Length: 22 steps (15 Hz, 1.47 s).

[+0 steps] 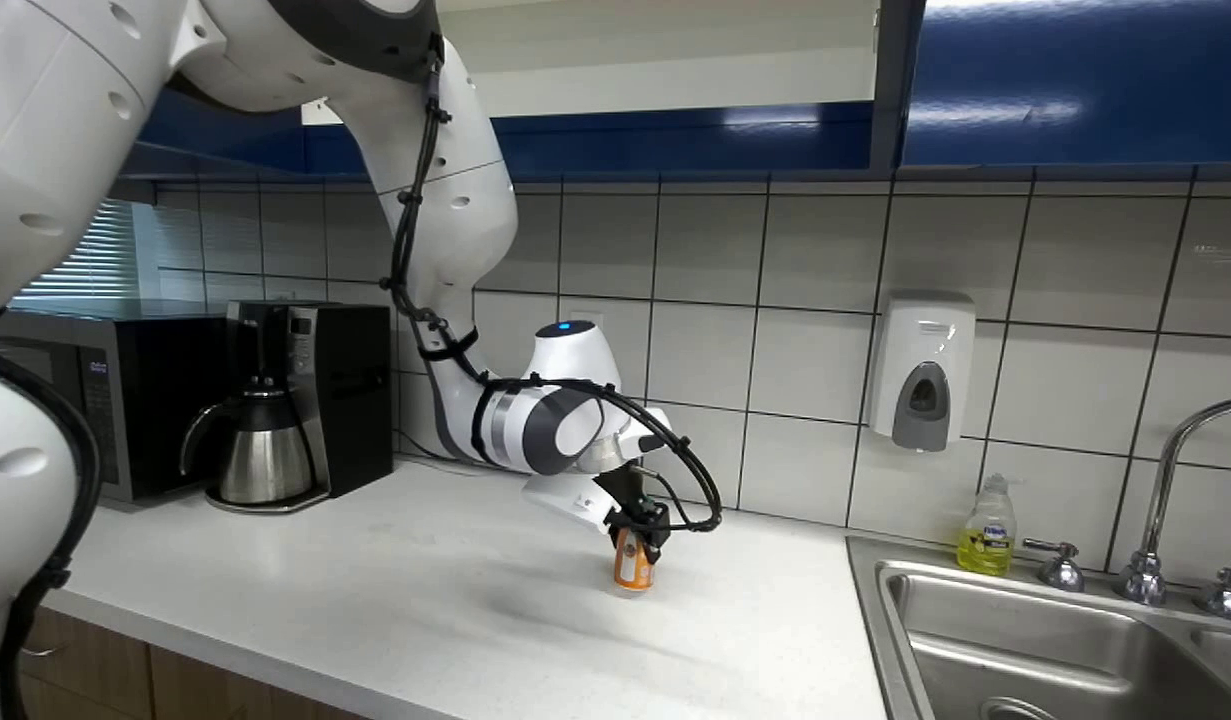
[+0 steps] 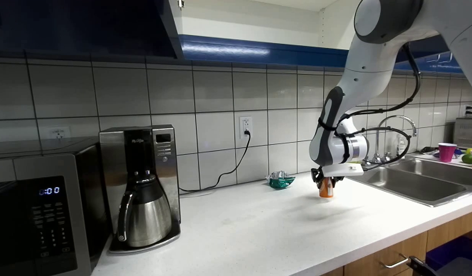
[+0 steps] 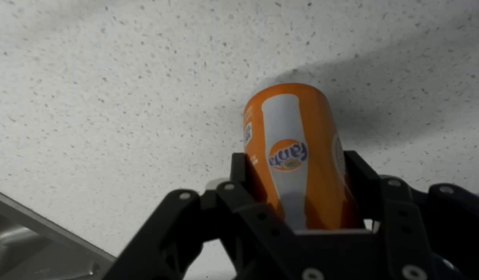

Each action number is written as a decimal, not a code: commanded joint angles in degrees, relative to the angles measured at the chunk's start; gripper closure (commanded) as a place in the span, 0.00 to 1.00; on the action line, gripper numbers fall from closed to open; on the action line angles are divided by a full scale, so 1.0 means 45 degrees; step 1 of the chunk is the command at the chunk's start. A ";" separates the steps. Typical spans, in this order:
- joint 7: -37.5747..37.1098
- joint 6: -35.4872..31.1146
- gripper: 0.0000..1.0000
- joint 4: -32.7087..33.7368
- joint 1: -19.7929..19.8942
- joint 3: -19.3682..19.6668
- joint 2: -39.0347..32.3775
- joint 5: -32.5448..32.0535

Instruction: Move the can of fanta to the bottom shelf of the cabinet

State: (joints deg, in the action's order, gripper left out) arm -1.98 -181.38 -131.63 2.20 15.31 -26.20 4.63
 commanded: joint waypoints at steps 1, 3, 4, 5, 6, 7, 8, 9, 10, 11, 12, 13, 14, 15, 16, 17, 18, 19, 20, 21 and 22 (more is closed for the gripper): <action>-0.0362 0.1030 0.62 -0.0242 -0.1138 0.1005 0.1271 -0.0451; -0.0270 0.1573 0.62 -0.0326 -0.1972 0.1688 0.1812 -0.0385; -0.0290 0.1829 0.62 -0.0336 -0.2356 0.2025 0.2062 -0.0481; -0.0365 0.2095 0.62 -0.0413 -0.2794 0.2410 0.2394 -0.0599; -0.0428 0.2364 0.62 -0.0456 -0.3178 0.2742 0.2696 -0.0721; -0.0502 0.2632 0.62 -0.0511 -0.3604 0.3133 0.3006 -0.0927; -0.0587 0.2986 0.62 -0.0564 -0.3954 0.3449 0.3357 -0.1151; -0.0770 0.3280 0.62 -0.0649 -0.4338 0.3818 0.3737 -0.1489; -0.0969 0.3612 0.62 -0.0707 -0.4628 0.4090 0.4103 -0.1807; -0.1274 0.3935 0.62 -0.0800 -0.4958 0.4429 0.4556 -0.2284; -0.1578 0.4235 0.62 -0.0865 -0.5208 0.4701 0.4992 -0.2792; -0.1972 0.4564 0.62 -0.0908 -0.5429 0.4946 0.5445 -0.3398; -0.2414 0.4918 0.62 -0.0956 -0.5586 0.5136 0.5963 -0.4076; -0.2828 0.5350 0.62 -0.0978 -0.5641 0.5198 0.6508 -0.4727; -0.3316 0.5872 0.62 -0.0972 -0.5649 0.5160 0.7119 -0.5433; -0.3722 0.6364 0.62 -0.0967 -0.5551 0.5001 0.7701 -0.6025; -0.4132 0.6883 0.62 -0.0926 -0.5421 0.4764 0.8304 -0.6599; -0.4534 0.7361 0.62 -0.0863 -0.5306 0.4507 0.8856 -0.7107; -0.4338 0.7658 0.62 -0.0853 -0.3266 0.2329 0.9155 -0.6823; -0.4313 0.8008 0.62 -0.0873 -0.2966 0.1828 0.9575 -0.6658; -0.4090 0.8365 0.62 -0.0852 -0.2224 0.0882 0.9943 -0.6274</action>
State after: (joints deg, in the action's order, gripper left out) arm -19.77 -148.87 -134.71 -16.70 30.40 11.88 -24.24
